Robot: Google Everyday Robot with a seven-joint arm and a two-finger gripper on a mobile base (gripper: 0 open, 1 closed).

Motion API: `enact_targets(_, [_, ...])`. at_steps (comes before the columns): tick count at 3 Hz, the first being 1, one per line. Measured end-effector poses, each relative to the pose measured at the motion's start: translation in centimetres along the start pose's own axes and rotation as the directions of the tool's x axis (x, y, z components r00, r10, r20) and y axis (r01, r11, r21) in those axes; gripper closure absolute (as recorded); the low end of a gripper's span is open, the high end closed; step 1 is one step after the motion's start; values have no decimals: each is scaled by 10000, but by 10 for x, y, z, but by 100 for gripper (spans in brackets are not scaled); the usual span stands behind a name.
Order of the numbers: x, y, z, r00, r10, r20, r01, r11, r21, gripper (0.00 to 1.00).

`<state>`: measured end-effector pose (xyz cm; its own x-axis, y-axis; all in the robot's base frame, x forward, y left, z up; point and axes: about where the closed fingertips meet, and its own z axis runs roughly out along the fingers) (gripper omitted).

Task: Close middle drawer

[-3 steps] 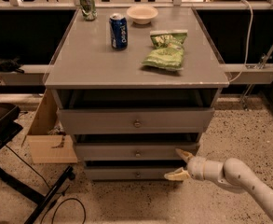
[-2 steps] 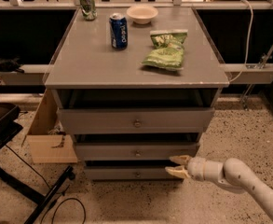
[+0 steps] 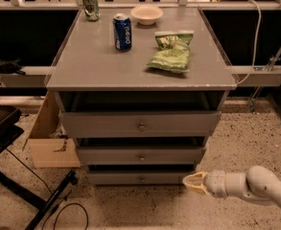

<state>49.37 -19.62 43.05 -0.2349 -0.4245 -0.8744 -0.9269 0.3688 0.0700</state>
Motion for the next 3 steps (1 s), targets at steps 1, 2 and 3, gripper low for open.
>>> enact_targets(1, [-26,40,-48,9905,-734,-1162,628,9937,-927,100])
enact_targets(2, [-50,78,-82,9514,-1334,-2776,882,9816,-1693,100])
enact_targets(3, [-92,106,-137,8633,-1680,-4760,1093,9828,-1486,100])
